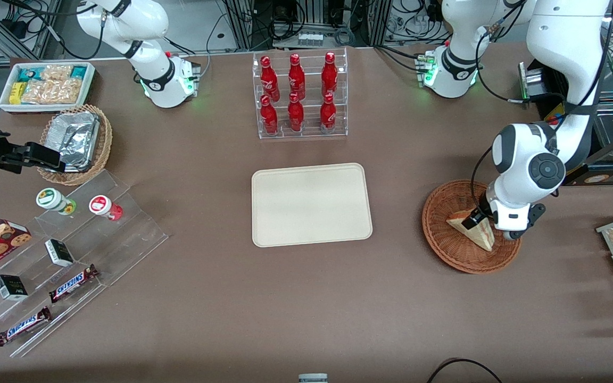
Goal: Place sandwich from basket to tray
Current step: 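Lower the left gripper and close it on the wrapped sandwich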
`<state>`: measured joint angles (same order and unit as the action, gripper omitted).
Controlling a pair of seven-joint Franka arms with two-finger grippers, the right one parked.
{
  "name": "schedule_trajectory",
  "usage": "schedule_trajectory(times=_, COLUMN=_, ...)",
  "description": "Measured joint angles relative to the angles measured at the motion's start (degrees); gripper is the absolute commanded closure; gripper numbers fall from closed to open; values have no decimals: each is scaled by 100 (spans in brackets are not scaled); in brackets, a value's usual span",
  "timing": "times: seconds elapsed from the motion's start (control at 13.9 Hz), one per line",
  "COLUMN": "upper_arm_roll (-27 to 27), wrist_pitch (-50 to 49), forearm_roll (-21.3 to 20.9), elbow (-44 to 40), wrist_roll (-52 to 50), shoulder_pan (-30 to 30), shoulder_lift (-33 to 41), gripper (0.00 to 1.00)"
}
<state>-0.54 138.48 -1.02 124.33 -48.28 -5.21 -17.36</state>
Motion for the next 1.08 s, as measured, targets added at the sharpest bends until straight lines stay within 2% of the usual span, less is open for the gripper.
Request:
schedule_trajectory(times=0.07, upper_arm_roll=3, wrist_pitch=38, forearm_roll=0, elbow=-15, wrist_roll=-77, shoulder_pan=-5, shoulder_lift=-41, gripper=100)
schedule_trajectory(times=0.5, upper_arm_roll=26, wrist_pitch=-99, forearm_roll=-5, elbow=-262, wrist_roll=-161, shoulder_pan=-42, shoulder_lift=-95, gripper=100)
schedule_trajectory(times=0.79, upper_arm_roll=80, wrist_pitch=-989, forearm_roll=-57, elbow=-869, wrist_roll=-161, shoulder_pan=-155, shoulder_lift=69, gripper=100)
schedule_trajectory(times=1.08, upper_arm_roll=91, wrist_pitch=-2285, forearm_roll=-305, elbow=-1626, wrist_roll=-161, shoulder_pan=-486, shoulder_lift=381, gripper=100)
